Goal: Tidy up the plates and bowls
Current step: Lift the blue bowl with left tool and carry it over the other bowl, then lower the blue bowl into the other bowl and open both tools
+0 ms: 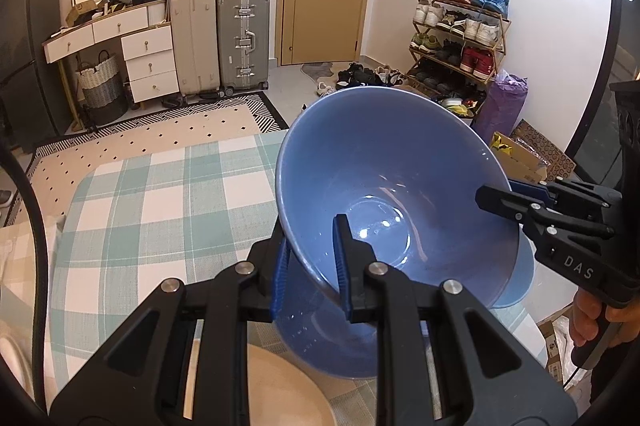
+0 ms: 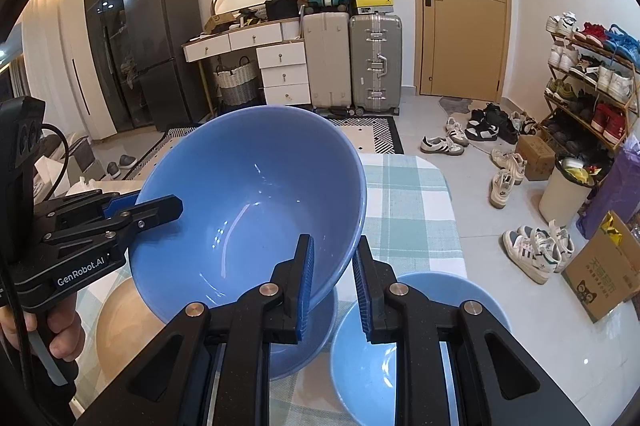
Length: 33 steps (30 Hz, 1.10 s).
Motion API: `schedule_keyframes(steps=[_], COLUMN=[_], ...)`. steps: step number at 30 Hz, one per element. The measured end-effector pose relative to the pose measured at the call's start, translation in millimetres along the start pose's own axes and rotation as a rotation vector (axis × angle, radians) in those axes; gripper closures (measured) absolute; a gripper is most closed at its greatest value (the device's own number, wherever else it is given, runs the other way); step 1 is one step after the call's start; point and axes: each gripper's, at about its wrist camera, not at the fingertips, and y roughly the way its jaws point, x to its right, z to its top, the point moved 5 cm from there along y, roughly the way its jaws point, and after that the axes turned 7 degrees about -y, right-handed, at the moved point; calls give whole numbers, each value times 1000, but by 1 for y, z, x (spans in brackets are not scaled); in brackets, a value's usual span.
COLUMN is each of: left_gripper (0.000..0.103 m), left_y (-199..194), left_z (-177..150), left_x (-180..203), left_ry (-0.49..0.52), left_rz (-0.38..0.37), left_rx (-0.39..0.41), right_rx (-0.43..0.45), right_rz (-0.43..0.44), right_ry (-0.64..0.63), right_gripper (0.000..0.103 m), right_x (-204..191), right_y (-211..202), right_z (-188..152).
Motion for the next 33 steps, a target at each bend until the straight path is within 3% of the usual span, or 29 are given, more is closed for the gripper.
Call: schedule_keyframes(steps=[19,33], left_gripper=[86,86], left_y=[6,41], left_z=[-43,-75], left_x=[-14,-31], left_ry=[-5,-17], left_rz=[51,59], left_rx=[3,-42], right_rx=[-22,-63], right_rz=[19,8], right_ry=[-40,-69], right_gripper=[82,82], right_x=[-25,-37], right_y=[5,20], right_z=[-29,-54])
